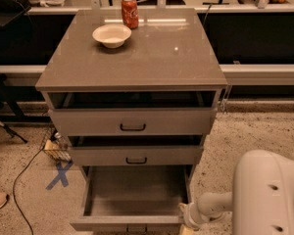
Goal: Open bottom drawer
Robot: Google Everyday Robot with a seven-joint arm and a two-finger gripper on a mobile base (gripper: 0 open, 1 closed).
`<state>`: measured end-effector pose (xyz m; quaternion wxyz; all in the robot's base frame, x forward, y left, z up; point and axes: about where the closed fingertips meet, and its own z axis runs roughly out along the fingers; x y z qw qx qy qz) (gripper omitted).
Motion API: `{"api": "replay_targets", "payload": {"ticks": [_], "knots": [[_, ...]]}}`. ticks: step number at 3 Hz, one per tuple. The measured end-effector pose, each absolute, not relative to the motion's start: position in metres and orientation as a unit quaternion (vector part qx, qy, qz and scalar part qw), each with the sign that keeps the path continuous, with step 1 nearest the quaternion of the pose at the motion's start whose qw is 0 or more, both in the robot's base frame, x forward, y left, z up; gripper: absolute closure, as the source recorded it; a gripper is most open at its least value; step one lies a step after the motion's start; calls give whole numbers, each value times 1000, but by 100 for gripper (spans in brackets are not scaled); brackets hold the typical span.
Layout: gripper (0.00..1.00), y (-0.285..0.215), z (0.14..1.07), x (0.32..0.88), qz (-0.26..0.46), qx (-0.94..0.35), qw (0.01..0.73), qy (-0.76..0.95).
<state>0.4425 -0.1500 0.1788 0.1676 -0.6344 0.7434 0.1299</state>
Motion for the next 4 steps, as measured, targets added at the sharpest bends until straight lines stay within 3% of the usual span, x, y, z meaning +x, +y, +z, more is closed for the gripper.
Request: {"api": "replay_targets", "payload": {"ticks": [2,4], "knots": [[0,-287,321,455,19,-577,243,779],[0,-352,454,475,-75,-542,290,785]]}}
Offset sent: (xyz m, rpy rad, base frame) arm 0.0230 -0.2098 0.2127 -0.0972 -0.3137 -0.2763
